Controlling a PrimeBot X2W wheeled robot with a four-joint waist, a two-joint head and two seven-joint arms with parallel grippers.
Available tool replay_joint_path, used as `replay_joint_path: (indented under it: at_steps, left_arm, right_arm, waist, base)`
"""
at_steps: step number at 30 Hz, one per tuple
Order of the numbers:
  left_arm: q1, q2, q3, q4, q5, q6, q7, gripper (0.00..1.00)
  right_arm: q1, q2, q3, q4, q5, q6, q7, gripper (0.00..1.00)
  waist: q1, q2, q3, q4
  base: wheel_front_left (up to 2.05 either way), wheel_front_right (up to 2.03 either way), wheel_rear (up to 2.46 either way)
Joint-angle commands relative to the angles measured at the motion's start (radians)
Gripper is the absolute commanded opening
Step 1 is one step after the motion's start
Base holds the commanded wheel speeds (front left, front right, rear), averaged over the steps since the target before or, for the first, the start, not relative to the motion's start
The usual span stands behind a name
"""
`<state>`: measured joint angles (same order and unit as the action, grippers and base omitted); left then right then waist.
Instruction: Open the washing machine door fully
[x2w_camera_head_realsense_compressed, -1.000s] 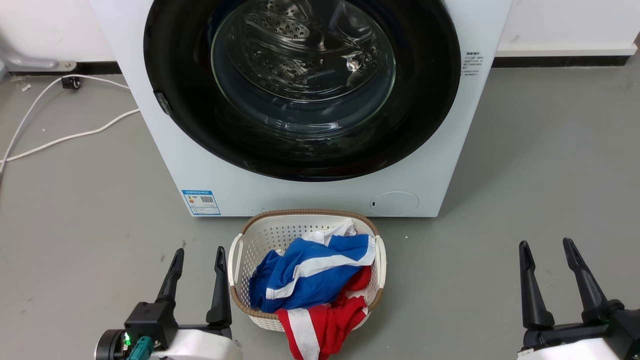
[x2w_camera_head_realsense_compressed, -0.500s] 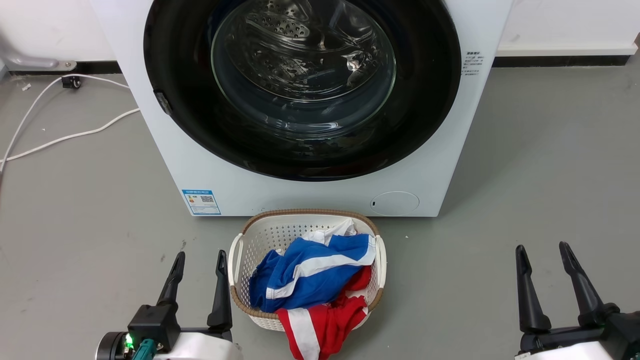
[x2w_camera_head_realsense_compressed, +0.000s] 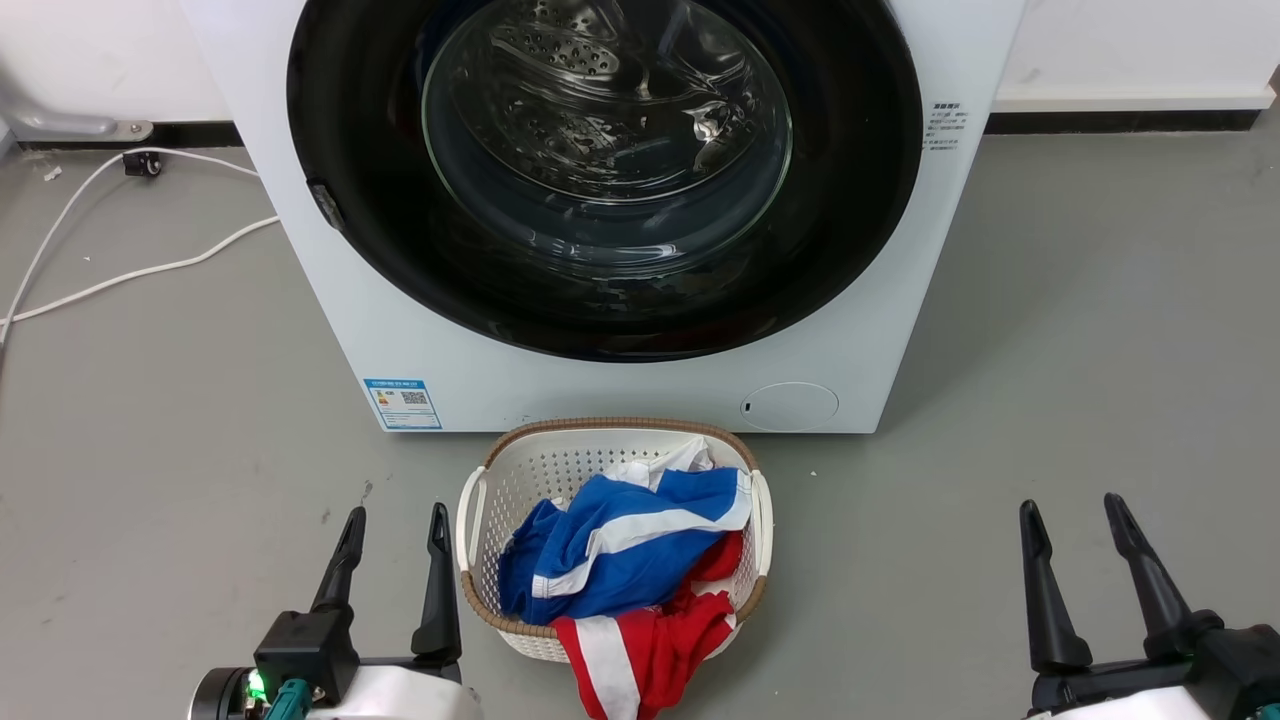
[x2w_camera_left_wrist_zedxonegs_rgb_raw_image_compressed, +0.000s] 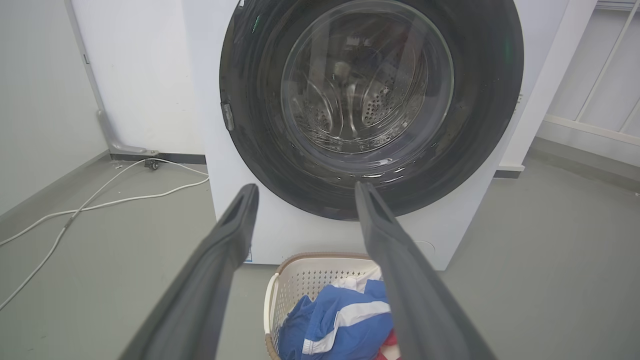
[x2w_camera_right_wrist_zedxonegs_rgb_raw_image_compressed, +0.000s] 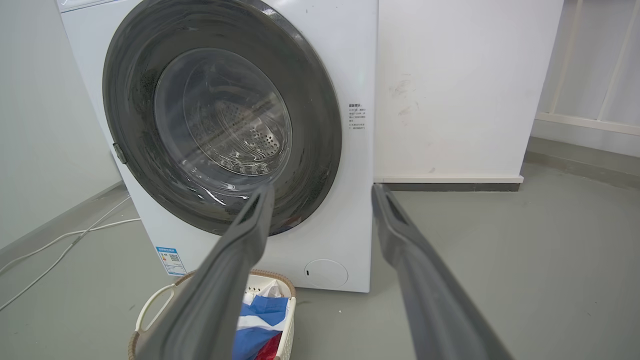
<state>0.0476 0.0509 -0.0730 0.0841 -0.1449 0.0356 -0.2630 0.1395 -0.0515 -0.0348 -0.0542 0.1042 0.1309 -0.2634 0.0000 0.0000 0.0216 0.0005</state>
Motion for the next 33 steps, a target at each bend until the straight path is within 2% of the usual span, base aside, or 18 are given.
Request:
replay_joint_path:
  at_steps: [1, 3, 8, 10, 15, 20, 27, 33]
  left_arm:
    - [0.010, 0.000, 0.001, 0.001, 0.005, 0.003, -0.003, 1.00]
    - [0.011, 0.000, 0.001, 0.001, 0.005, 0.004, -0.003, 1.00]
    - [0.011, -0.001, 0.002, 0.001, 0.005, 0.004, -0.003, 1.00]
    - [0.012, 0.000, 0.003, 0.001, 0.005, 0.004, -0.003, 1.00]
    - [0.013, 0.000, 0.003, 0.003, 0.007, 0.004, -0.003, 1.00]
    - [0.013, 0.000, 0.002, 0.006, 0.009, 0.001, -0.003, 1.00]
    - [0.014, 0.000, 0.001, 0.008, 0.008, 0.006, -0.003, 1.00]
    - [0.012, 0.000, 0.005, 0.009, 0.006, 0.006, -0.003, 1.00]
  right_arm:
    - [0.004, 0.002, 0.003, 0.003, -0.004, 0.000, -0.002, 0.40]
    - [0.004, 0.002, 0.003, 0.003, -0.008, 0.000, -0.002, 0.00]
    - [0.003, 0.002, 0.010, 0.000, -0.012, 0.000, -0.002, 0.00]
    - [0.000, 0.002, 0.013, -0.006, 0.041, 0.000, -0.002, 0.00]
    - [-0.005, 0.002, 0.030, -0.015, 0.360, 0.000, -0.002, 0.00]
    - [0.003, 0.002, 0.085, -0.005, 0.755, 0.000, -0.002, 0.00]
    - [0.012, 0.000, 0.127, -0.027, 1.200, 0.000, -0.002, 0.00]
    - [0.033, -0.006, 0.080, -0.068, 1.577, 0.000, 0.136, 0.00]
  waist:
    - [0.0000, 0.0000, -0.001, 0.000]
    - [0.0000, 0.0000, -0.002, 0.000]
    - [0.0000, 0.0000, -0.003, -0.001]
    - [0.0000, 0.0000, -0.003, -0.002]
    - [0.0000, 0.0000, -0.004, -0.005]
    - [0.0000, 0.0000, -0.006, -0.007]
    - [0.0000, 0.0000, -0.009, -0.007]
    - [0.0000, 0.0000, -0.007, -0.007]
  base:
    - [0.00, 0.00, 0.00]
    - [0.00, 0.00, 0.00]
    - [0.00, 0.00, 0.00]
    - [0.00, 0.00, 0.00]
    - [0.00, 0.00, 0.00]
    - [0.00, 0.00, 0.00]
    - [0.00, 0.00, 0.00]
    - [0.00, 0.00, 0.00]
